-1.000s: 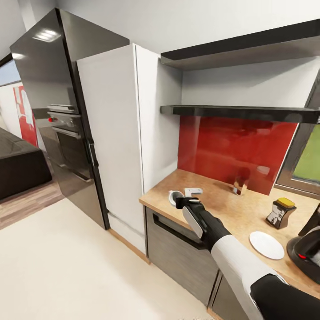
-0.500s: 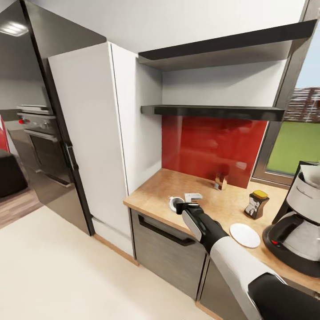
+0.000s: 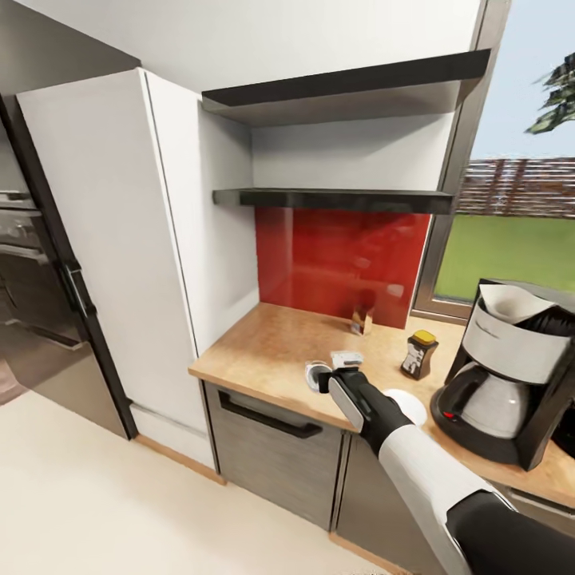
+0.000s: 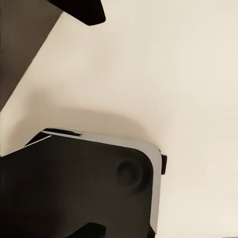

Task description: Set up a coffee station on the kitchen countertop: keep the coffee maker on the countertop, move the bottle of coffee from the kitchen shelf to the counter next to the coffee maker, place a paper coffee filter on top of the coffee maker, put the saucer next to the coffee maker with the coffee cup on the saucer, and place the electric kettle next to the coffee maker.

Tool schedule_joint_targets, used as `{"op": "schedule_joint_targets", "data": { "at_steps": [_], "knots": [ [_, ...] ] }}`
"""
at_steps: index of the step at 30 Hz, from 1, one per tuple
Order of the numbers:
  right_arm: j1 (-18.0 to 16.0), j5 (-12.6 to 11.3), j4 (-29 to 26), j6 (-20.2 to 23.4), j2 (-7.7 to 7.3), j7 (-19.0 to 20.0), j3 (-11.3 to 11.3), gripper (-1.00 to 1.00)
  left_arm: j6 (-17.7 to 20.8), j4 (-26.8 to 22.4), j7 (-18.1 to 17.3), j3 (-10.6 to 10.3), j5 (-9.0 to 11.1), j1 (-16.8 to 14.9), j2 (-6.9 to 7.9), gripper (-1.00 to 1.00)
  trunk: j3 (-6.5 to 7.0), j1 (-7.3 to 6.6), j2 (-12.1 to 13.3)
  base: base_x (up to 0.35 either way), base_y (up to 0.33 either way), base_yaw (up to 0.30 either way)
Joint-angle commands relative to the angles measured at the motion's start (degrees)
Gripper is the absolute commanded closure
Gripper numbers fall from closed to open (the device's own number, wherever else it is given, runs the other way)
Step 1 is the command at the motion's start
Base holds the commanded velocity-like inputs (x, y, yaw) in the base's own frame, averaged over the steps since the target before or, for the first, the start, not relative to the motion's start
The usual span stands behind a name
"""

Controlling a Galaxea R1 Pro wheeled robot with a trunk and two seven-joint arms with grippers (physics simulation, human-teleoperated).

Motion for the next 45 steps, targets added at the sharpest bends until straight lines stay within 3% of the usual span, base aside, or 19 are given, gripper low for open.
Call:
{"op": "schedule_joint_targets", "data": {
  "at_steps": [1,17,31,33,45],
  "knots": [
    [-0.09,-0.45,-0.23,0.98,-0.03,-0.52,0.28,1.00,-0.21,0.07,0.25,0.37,-0.73,-0.05,0.00,-1.00,-0.13,0.03,-0.13,0.000,0.000,-0.274],
    [-0.09,-0.53,-8.52,6.35,0.26,-0.52,0.53,1.00,0.23,0.09,0.67,0.54,-0.94,0.04,0.12,-1.00,-0.13,0.03,-0.13,0.042,0.025,-0.274],
    [-0.09,-0.77,-8.81,6.72,-0.07,-0.44,0.30,1.00,-0.33,0.07,0.67,0.72,-0.85,0.04,0.09,-1.00,-0.13,0.03,-0.13,0.201,0.252,-0.140],
    [-0.09,-0.80,-8.74,6.72,-0.18,-0.43,-0.64,1.00,-0.33,0.07,0.67,0.62,-0.93,0.04,0.04,-1.00,-0.13,0.03,-0.13,0.068,0.299,-0.004],
    [-0.09,-0.74,-8.47,6.72,-0.21,-0.43,-0.90,1.00,-0.49,0.07,0.71,0.57,-0.94,0.04,0.08,-1.00,-0.13,0.03,-0.13,0.006,0.261,-0.251]
  ]
}}
